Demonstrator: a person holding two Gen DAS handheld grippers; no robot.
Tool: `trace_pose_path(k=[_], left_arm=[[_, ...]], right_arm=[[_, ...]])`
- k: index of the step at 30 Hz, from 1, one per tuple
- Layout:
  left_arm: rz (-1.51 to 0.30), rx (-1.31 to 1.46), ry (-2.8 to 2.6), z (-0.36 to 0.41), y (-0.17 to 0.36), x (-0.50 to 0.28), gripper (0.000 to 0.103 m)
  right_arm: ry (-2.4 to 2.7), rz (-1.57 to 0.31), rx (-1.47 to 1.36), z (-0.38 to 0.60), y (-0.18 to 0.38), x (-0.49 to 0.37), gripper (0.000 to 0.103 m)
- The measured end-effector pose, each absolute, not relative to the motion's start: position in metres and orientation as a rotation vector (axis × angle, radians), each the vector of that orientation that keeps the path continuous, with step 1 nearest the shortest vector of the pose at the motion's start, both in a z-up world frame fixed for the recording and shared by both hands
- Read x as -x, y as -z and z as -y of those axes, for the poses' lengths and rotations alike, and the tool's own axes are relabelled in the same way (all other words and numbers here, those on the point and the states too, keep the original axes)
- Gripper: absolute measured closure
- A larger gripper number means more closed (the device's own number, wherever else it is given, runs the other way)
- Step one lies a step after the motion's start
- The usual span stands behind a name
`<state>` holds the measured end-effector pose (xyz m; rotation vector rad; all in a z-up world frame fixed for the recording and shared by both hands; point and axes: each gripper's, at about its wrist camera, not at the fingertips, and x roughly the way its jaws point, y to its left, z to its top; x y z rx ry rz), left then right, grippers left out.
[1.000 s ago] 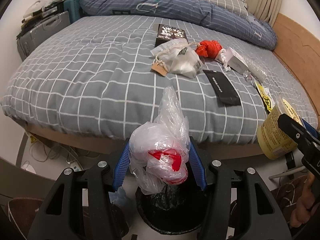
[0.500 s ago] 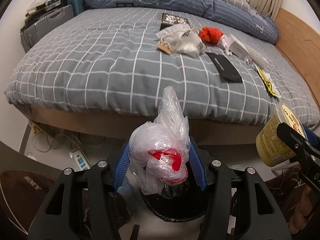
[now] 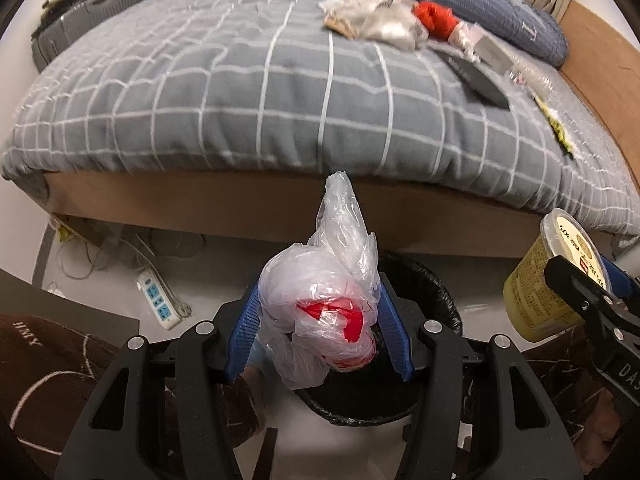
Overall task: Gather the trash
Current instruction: 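Carry the plastic bag and yogurt tub with both grippers over the black bin, then open the right gripper to drop the yogurt tub into the bin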
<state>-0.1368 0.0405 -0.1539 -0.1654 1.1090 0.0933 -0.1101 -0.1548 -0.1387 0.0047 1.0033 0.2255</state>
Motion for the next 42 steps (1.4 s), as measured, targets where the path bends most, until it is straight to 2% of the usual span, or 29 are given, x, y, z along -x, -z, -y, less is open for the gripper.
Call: trace_pose_path(k=[9, 25, 28, 30, 42], left_arm=[[-1.191, 0.187, -0.095, -0.044, 0.189, 0.124, 0.049], [-1.251, 0.189, -0.157, -0.079, 0.218, 0.130, 0.049], [-1.260, 0.198, -0.165, -0.084, 0.222, 0.132, 0.049], [-1.262, 0.197, -0.163, -0.084, 0.223, 0.132, 0.049], [-1.287, 0.134, -0.067, -0.043, 0.238, 0.112, 0.049]], right_arm=[[-0.232, -1.110, -0.007, 0.149, 0.180, 0.096, 0.018], [-0.316, -1.239, 0.021, 0.104, 0.233, 0.077, 0.017], [-0.322, -1.251, 0.007, 0.098, 0.238, 0.072, 0.016], [-0.309, -1.245, 0.009, 0.099, 0.239, 0.071, 0.007], [-0.193, -1.231, 0.026, 0.147, 0.244, 0.067, 0.007]])
